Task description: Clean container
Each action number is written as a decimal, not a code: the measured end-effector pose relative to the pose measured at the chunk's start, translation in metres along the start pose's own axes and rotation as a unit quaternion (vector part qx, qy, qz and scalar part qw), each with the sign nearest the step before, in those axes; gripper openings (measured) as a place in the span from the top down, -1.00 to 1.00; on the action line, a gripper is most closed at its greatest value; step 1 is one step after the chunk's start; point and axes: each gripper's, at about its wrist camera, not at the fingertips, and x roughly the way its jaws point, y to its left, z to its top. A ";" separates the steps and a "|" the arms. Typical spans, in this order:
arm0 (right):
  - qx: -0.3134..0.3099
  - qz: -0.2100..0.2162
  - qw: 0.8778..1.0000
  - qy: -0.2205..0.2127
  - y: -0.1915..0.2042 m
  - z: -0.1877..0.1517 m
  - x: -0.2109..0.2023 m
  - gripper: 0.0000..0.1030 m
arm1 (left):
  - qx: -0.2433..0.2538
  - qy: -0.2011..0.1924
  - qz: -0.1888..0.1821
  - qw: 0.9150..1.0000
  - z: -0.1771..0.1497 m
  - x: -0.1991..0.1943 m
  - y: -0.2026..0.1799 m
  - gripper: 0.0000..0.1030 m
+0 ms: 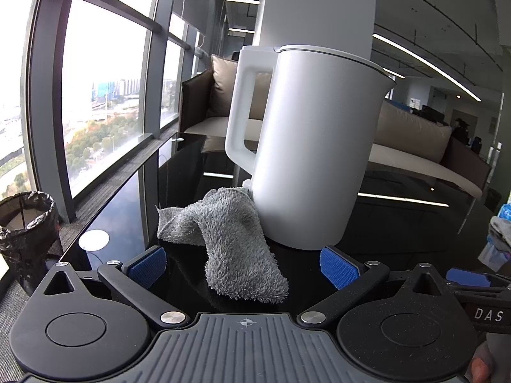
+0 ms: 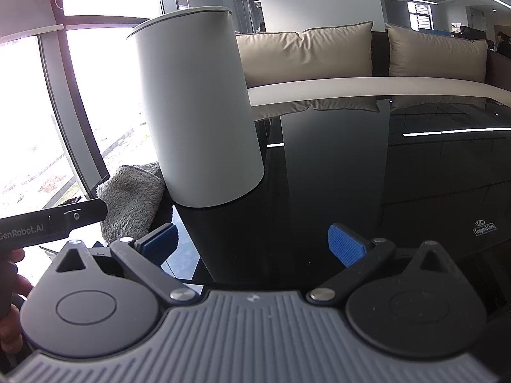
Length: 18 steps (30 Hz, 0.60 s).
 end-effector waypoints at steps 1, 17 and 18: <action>0.000 0.000 1.000 0.001 0.000 0.000 0.000 -0.99 | -0.001 0.000 0.000 1.000 0.000 0.000 0.000 -0.98; 0.002 0.005 1.000 0.009 -0.010 0.010 -0.007 -0.99 | -0.006 0.002 0.000 1.000 0.002 0.001 0.003 -0.98; 0.002 0.006 1.000 0.009 -0.010 0.011 -0.007 -0.99 | -0.005 0.002 0.000 1.000 0.002 0.002 0.003 -0.98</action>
